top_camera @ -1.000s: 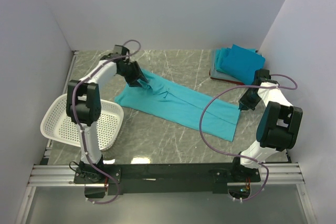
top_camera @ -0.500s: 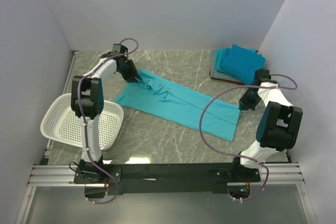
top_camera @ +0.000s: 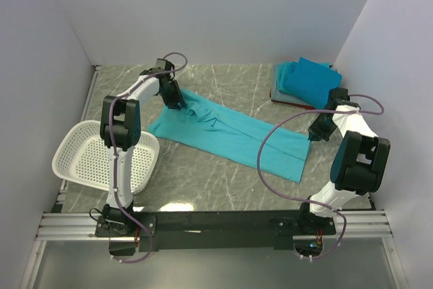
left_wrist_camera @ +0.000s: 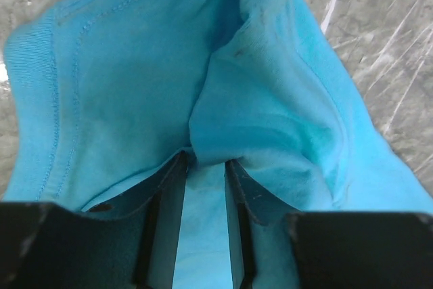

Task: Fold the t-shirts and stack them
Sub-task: Fold the tshirt

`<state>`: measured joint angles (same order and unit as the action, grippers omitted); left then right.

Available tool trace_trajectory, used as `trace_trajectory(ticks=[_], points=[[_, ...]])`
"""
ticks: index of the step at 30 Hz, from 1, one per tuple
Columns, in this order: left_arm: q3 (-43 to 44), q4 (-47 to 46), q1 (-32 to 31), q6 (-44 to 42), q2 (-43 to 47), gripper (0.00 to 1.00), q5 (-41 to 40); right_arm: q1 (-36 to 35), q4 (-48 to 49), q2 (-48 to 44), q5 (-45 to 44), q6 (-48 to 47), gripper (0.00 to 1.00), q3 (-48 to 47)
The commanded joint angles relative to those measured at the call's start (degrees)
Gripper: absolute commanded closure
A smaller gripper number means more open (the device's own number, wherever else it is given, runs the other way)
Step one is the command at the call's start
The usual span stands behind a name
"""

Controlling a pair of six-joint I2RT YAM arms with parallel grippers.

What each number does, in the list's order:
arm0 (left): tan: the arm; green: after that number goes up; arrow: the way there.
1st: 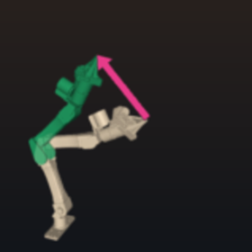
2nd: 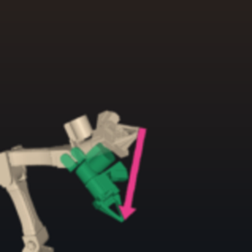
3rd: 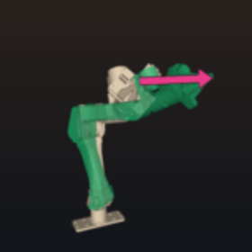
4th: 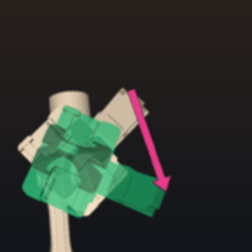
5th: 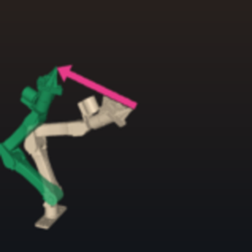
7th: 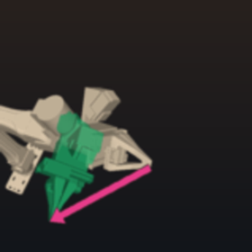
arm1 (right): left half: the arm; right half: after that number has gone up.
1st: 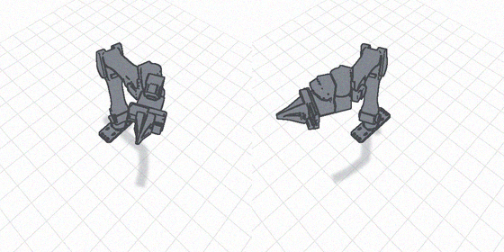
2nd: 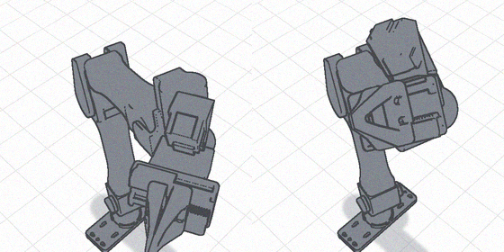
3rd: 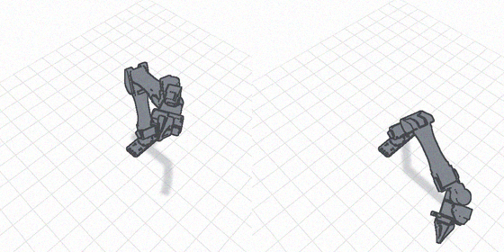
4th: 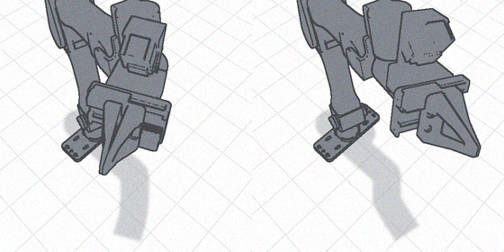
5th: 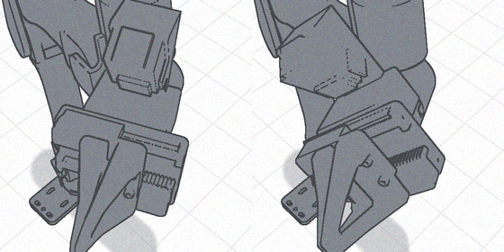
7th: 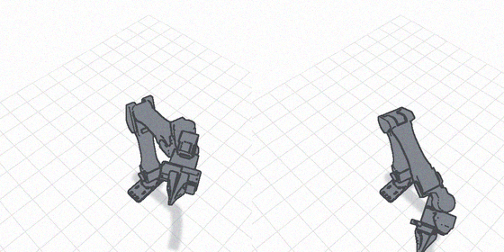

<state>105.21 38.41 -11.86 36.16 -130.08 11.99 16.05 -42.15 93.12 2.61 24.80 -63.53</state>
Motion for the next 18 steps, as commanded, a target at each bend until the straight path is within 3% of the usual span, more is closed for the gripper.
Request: trace_trajectory(ticks=[1,8,18], points=[[3.0,1.1,-0.6,-1.3,-0.5,0.65,-2.8,0.6,-1.0,-0.1,-1.3,0.0,1.0,-2.3],[3.7,3.2,-0.8,-2.0,-0.3,0.76,-5.7,0.6,-0.7,-0.2,-1.3,-0.1,1.0,-1.9],[0.0,2.1,-2.6,-2.6,1.6,0.75,-6.7,0.6,-0.5,-0.2,-0.9,0.0,1.0,-1.7]])
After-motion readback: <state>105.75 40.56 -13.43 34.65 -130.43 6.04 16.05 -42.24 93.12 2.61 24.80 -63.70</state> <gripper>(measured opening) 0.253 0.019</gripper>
